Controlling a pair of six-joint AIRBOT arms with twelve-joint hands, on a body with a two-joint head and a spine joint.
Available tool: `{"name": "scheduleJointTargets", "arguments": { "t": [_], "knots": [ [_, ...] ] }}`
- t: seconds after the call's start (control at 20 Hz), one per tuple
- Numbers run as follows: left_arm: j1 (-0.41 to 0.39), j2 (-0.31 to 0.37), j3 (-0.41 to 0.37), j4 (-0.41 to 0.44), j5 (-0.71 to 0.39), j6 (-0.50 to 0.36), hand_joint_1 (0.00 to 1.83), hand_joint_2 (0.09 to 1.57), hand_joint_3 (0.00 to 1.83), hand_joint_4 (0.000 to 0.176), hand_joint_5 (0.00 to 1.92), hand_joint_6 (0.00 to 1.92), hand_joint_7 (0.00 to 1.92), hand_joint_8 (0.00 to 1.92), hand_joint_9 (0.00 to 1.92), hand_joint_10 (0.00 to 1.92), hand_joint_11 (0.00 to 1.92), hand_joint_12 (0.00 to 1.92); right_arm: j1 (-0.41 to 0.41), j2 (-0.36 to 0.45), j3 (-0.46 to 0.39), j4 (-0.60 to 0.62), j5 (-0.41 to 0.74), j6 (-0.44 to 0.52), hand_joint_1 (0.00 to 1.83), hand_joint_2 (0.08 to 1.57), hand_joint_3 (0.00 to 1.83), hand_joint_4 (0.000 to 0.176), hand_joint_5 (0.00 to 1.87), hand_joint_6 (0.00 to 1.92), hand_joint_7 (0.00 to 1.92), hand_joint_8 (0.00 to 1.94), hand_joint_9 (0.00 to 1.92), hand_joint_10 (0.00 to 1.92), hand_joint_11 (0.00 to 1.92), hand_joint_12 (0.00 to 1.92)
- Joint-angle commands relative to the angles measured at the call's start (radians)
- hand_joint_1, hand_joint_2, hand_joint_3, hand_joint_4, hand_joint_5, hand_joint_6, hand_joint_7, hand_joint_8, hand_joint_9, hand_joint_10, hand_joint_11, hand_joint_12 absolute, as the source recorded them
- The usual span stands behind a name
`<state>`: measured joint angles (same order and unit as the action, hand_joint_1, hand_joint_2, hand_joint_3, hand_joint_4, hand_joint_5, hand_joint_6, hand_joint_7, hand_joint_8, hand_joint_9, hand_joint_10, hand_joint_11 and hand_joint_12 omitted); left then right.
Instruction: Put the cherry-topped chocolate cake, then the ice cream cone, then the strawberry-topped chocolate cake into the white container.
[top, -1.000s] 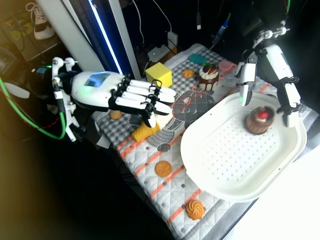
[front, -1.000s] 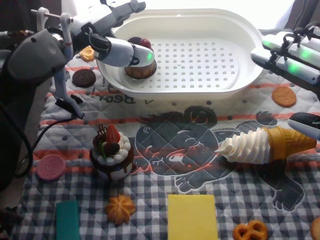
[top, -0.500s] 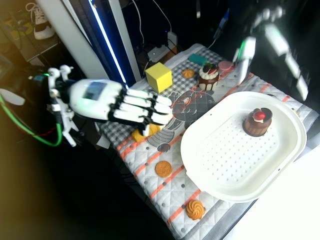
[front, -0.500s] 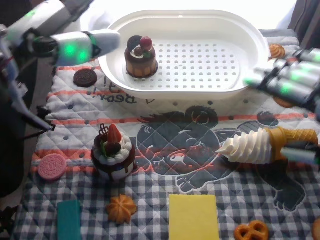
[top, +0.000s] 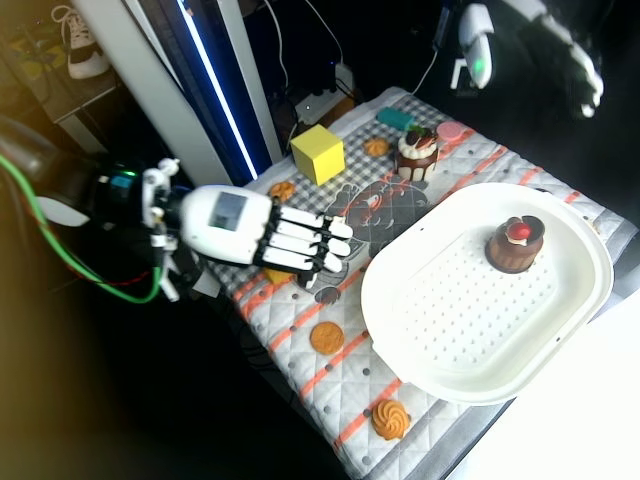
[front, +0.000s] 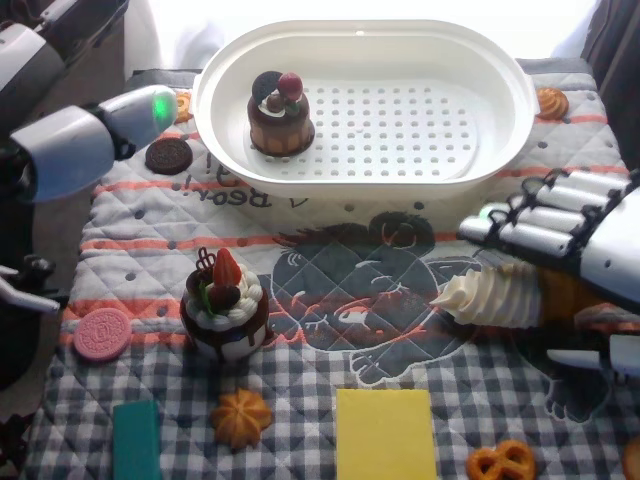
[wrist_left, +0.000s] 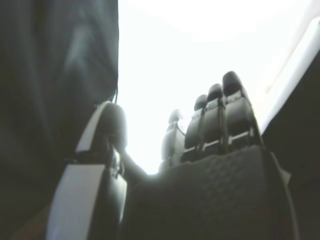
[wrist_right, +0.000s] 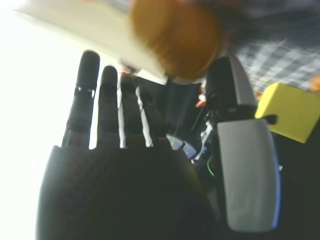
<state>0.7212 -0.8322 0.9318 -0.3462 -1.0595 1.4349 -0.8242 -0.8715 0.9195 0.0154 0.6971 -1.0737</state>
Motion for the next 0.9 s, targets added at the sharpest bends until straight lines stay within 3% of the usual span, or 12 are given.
{"name": "scheduleJointTargets", "arguments": {
  "t": [0.0,0.05,0.1,0.15,0.25,0.3,0.4,0.6,0.65,0.75,0.8,0.85],
  "knots": [
    [-0.001,0.014,0.001,0.008,-0.155,-0.007,0.64,1.37,0.0,0.161,0.04,0.0,0.0,0.0,0.01,0.0,0.0,0.11,0.01,0.004,0.009,0.011,0.101,0.003,0.9,1.2,0.01,0.0,0.14,0.06,0.28,0.05,0.08,0.85,0.0,1.61],
    [0.003,0.018,-0.002,0.008,-0.161,-0.007,0.63,1.36,0.0,0.165,0.04,0.0,0.0,0.0,0.0,0.0,0.0,0.08,0.012,-0.003,0.014,0.011,0.095,0.003,0.97,1.2,0.01,0.0,0.24,0.11,0.4,0.11,0.17,0.9,0.0,1.63],
    [0.007,0.021,-0.004,0.008,-0.166,-0.008,0.62,1.35,0.0,0.164,0.05,0.0,0.0,0.0,0.0,0.0,0.0,0.15,0.013,-0.004,0.016,0.011,0.094,0.003,1.08,1.2,0.0,0.0,0.37,0.45,0.55,0.39,0.33,1.06,0.13,1.72],
    [0.015,0.026,-0.009,0.008,-0.175,-0.008,0.61,1.34,0.0,0.155,0.05,0.0,0.0,0.0,0.0,0.0,0.0,0.08,0.018,-0.001,0.015,0.011,0.102,0.003,1.19,1.2,0.01,0.0,0.64,1.11,0.85,1.09,0.75,1.34,0.63,1.78],
    [0.038,0.042,-0.023,0.007,-0.197,-0.008,0.6,1.35,0.0,0.159,0.03,0.0,0.0,0.0,0.0,0.0,0.0,0.0,0.041,0.011,0.01,-0.002,0.124,0.002,1.18,1.29,0.02,0.0,0.57,1.36,0.77,1.62,0.96,1.75,0.96,1.92],
    [0.049,0.046,-0.029,0.007,-0.206,-0.008,0.6,1.34,0.0,0.165,0.03,0.0,0.0,0.0,0.0,0.0,0.0,0.0,0.057,0.023,0.005,-0.011,0.136,0.002,1.17,1.31,0.01,0.0,0.56,1.36,0.73,1.71,0.96,1.86,1.02,1.92],
    [0.07,0.054,-0.039,0.006,-0.226,-0.008,0.58,1.35,0.0,0.136,0.03,0.0,0.0,0.0,0.01,0.0,0.01,0.01,0.084,0.044,-0.003,-0.023,0.183,0.002,1.2,1.27,0.0,0.0,0.63,1.31,0.81,1.54,0.74,1.67,0.7,1.92],
    [0.101,0.058,-0.051,0.003,-0.239,-0.008,0.61,1.36,0.0,0.126,0.05,0.01,0.01,0.0,0.0,0.0,0.0,0.0,0.176,0.05,0.01,-0.022,0.213,-0.038,1.17,1.29,0.0,0.0,0.62,1.31,0.73,1.68,0.69,1.83,0.75,1.92],
    [0.116,0.058,-0.057,0.004,-0.251,-0.008,0.61,1.36,0.0,0.136,0.04,0.0,0.0,0.0,0.0,0.0,0.0,0.0,0.217,0.035,0.03,-0.017,0.21,-0.055,1.13,1.3,0.0,0.0,0.64,1.36,0.69,1.63,0.54,1.68,0.58,1.92],
    [0.129,0.058,-0.063,0.008,-0.263,-0.008,0.65,1.39,0.01,0.119,0.04,0.0,0.0,0.0,0.0,0.0,0.0,0.0,0.275,0.001,0.067,-0.005,0.18,-0.073,1.12,1.28,0.0,0.0,0.69,1.36,0.69,1.55,0.48,1.57,0.42,1.92],
    [0.131,0.057,-0.066,0.013,-0.264,-0.008,0.66,1.39,0.01,0.101,0.04,0.0,0.0,0.0,0.0,0.0,0.0,0.0,0.323,-0.027,0.092,0.014,0.139,-0.107,1.09,1.25,0.0,0.0,0.74,1.35,1.11,1.9,1.35,1.91,1.4,1.92],
    [0.133,0.056,-0.067,0.017,-0.264,-0.008,0.71,1.38,0.0,0.098,0.07,0.01,0.0,0.0,0.0,0.0,0.0,0.0,0.362,-0.052,0.117,0.03,0.098,-0.137,1.11,1.23,0.0,0.0,0.78,1.3,1.2,1.9,1.45,1.92,1.53,1.92]
  ]
}}
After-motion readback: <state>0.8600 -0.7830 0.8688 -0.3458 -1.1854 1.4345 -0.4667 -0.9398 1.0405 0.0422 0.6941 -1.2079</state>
